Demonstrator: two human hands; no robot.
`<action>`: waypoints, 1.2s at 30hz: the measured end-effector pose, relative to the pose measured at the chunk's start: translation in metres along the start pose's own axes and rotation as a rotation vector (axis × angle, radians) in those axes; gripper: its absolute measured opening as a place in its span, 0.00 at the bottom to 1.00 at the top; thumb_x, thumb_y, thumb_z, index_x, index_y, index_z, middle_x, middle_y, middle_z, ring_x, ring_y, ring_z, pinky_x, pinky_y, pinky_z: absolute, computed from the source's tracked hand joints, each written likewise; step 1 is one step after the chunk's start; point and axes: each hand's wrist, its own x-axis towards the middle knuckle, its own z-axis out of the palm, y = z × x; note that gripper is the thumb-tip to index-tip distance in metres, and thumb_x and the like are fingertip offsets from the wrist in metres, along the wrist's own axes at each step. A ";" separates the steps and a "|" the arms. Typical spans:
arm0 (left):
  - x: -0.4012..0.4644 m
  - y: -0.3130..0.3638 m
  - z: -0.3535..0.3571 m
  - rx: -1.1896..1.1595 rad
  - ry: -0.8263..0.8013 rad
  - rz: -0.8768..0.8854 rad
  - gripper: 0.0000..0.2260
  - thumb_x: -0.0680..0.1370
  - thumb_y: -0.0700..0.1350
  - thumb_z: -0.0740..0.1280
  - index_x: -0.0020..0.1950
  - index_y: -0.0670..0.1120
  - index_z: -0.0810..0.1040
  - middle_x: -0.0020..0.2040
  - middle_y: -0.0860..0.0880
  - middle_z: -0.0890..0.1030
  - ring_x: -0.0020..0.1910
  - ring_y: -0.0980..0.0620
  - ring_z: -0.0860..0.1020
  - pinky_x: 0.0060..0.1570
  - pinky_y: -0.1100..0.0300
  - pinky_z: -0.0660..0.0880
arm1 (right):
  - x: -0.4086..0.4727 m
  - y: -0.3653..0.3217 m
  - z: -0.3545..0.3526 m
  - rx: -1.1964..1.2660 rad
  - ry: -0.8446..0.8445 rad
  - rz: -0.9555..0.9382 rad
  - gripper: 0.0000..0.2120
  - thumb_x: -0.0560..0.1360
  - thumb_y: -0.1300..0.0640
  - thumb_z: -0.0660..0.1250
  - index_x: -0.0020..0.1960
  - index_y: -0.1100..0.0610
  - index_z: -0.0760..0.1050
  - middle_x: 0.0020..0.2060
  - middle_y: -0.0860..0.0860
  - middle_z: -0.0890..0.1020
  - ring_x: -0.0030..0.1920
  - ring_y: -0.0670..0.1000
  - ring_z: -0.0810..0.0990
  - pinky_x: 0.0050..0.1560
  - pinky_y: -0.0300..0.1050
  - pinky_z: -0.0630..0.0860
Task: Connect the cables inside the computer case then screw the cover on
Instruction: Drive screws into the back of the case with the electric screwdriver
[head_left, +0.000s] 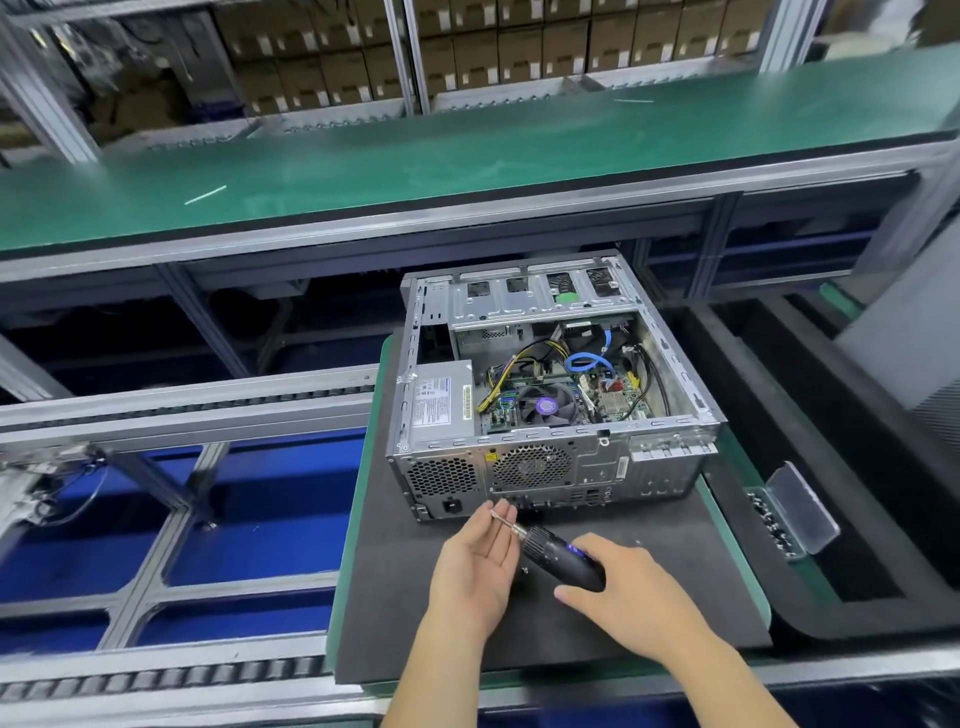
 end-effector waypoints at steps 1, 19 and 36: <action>0.000 -0.001 0.000 -0.013 -0.001 0.002 0.10 0.79 0.36 0.65 0.60 0.39 0.78 0.52 0.43 0.86 0.47 0.49 0.86 0.46 0.54 0.76 | 0.000 0.000 0.001 0.002 0.003 0.003 0.19 0.68 0.32 0.67 0.55 0.37 0.70 0.45 0.43 0.80 0.44 0.48 0.80 0.48 0.46 0.79; 0.006 -0.009 0.011 -0.040 0.083 0.082 0.06 0.80 0.38 0.67 0.56 0.40 0.79 0.45 0.47 0.87 0.51 0.52 0.82 0.57 0.57 0.73 | 0.001 -0.006 0.020 -0.176 0.112 -0.040 0.19 0.75 0.34 0.63 0.60 0.42 0.67 0.47 0.46 0.79 0.44 0.52 0.80 0.45 0.48 0.80; 0.007 -0.027 0.032 -0.091 0.105 0.301 0.04 0.79 0.36 0.67 0.53 0.39 0.79 0.44 0.45 0.85 0.48 0.50 0.82 0.53 0.58 0.77 | 0.017 0.004 -0.003 0.235 -0.129 -0.053 0.14 0.72 0.39 0.72 0.52 0.44 0.74 0.41 0.45 0.82 0.30 0.43 0.78 0.32 0.40 0.75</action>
